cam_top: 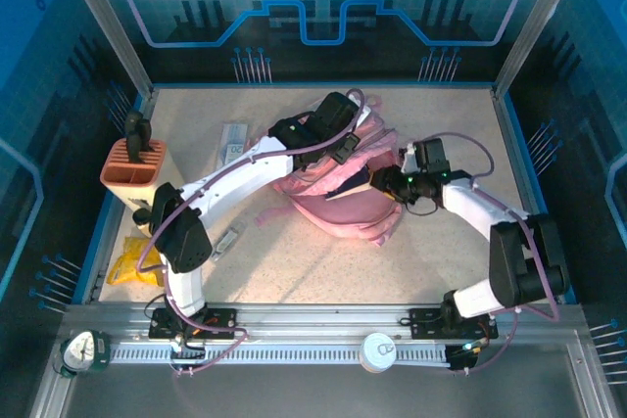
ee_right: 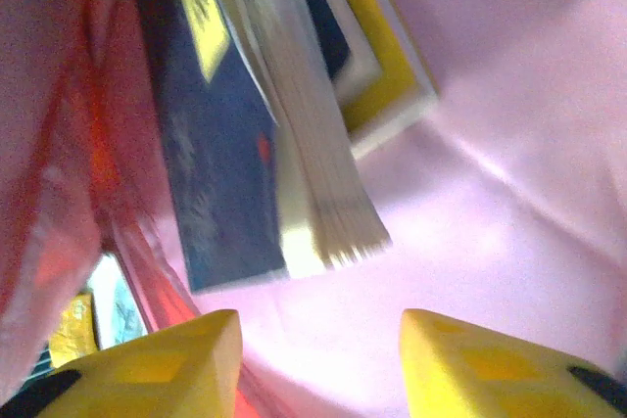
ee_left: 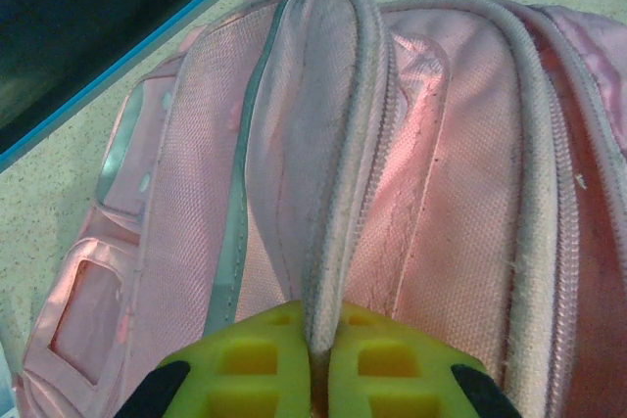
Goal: Pack the student bag
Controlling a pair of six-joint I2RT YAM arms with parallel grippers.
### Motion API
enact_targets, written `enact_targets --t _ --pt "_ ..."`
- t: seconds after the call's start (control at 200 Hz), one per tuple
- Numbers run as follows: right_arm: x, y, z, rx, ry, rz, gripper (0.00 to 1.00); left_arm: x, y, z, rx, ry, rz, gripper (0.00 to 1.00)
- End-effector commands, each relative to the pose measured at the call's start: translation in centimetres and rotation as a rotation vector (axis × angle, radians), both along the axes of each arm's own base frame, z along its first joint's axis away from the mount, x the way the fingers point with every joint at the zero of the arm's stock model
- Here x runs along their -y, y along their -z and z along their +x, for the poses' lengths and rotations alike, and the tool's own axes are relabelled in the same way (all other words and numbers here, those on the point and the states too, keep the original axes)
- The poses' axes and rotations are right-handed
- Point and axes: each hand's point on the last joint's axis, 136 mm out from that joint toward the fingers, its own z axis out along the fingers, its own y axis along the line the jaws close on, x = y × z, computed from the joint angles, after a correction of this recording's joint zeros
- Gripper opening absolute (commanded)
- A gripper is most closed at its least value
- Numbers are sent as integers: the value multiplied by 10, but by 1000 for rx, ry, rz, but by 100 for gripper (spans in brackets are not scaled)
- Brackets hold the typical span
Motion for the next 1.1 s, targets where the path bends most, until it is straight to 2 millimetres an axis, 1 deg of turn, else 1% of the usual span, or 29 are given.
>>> enact_targets --t 0.0,0.04,0.105,0.165,0.245,0.295,0.36,0.4,0.455,0.55,0.625,0.635,0.65,0.695,0.755,0.82,0.825,0.83,0.861,0.866,0.871,0.906,0.911,0.916,0.981,1.011,1.056,1.081,1.096 --pt "-14 21 -24 -74 -4 22 34 7 -79 -4 132 13 -196 0" --pt "-22 23 -23 -72 -12 35 28 8 -78 -4 130 14 -198 0" --pt "-33 25 -15 -59 -22 38 19 8 -77 -4 121 6 -204 0" --pt "-41 24 -1 -17 -21 33 12 8 -77 -5 99 -10 -222 0" --pt "-44 23 23 52 18 30 6 13 -78 -11 66 9 -252 0" --pt "-45 23 38 82 38 22 3 15 -78 -13 60 14 -261 0" --pt "-48 21 54 107 52 26 3 13 -74 -13 53 2 -260 0" --pt "-51 16 60 140 49 34 3 13 -72 -13 46 -2 -260 0" --pt "-52 10 61 173 45 35 4 13 -71 -14 39 -1 -258 0" --pt "-45 5 49 199 36 12 11 13 -68 -14 36 -1 -257 0" --pt "-34 3 30 208 22 -36 15 15 -65 -14 24 3 -269 0" --pt "-31 1 25 215 18 -45 16 16 -65 -15 22 5 -271 0" --pt "-29 0 23 221 15 -53 17 17 -64 -15 19 6 -275 0" --pt "-19 0 7 230 4 -99 22 19 -62 -16 8 11 -283 0" --pt "-7 -6 -9 250 -2 -154 30 21 -55 -17 -15 10 -290 0" --pt "8 -10 -28 256 -4 -212 37 24 -47 -18 -41 11 -298 0" --pt "9 -8 -29 250 -4 -219 38 24 -46 -18 -44 10 -298 0" --pt "10 -11 -30 260 -3 -219 38 24 -45 -18 -47 10 -298 0" --pt "15 -15 -38 270 -3 -235 41 25 -40 -19 -61 9 -297 0" --pt "16 -13 -39 263 -4 -241 42 25 -39 -19 -64 8 -297 0" --pt "17 -16 -40 273 -4 -240 42 25 -39 -20 -66 10 -298 0" --pt "20 -22 -47 289 -11 -250 46 25 -32 -20 -82 4 -295 0" --pt "20 -21 -49 284 -16 -253 46 26 -31 -21 -87 6 -296 1" --pt "21 -25 -50 297 -17 -250 47 26 -30 -21 -90 5 -296 1" --pt "25 -37 -62 325 -37 -262 54 25 -19 -24 -128 -6 -294 12" --pt "26 -43 -67 337 -46 -268 57 25 -15 -27 -150 -14 -293 14" --pt "29 -52 -74 350 -53 -275 60 22 -13 -31 -187 -43 -309 18" --pt "31 -57 -77 359 -55 -278 62 20 -13 -33 -211 -70 -326 21" --pt "31 -58 -80 362 -59 -278 64 18 -14 -35 -229 -88 -341 25"
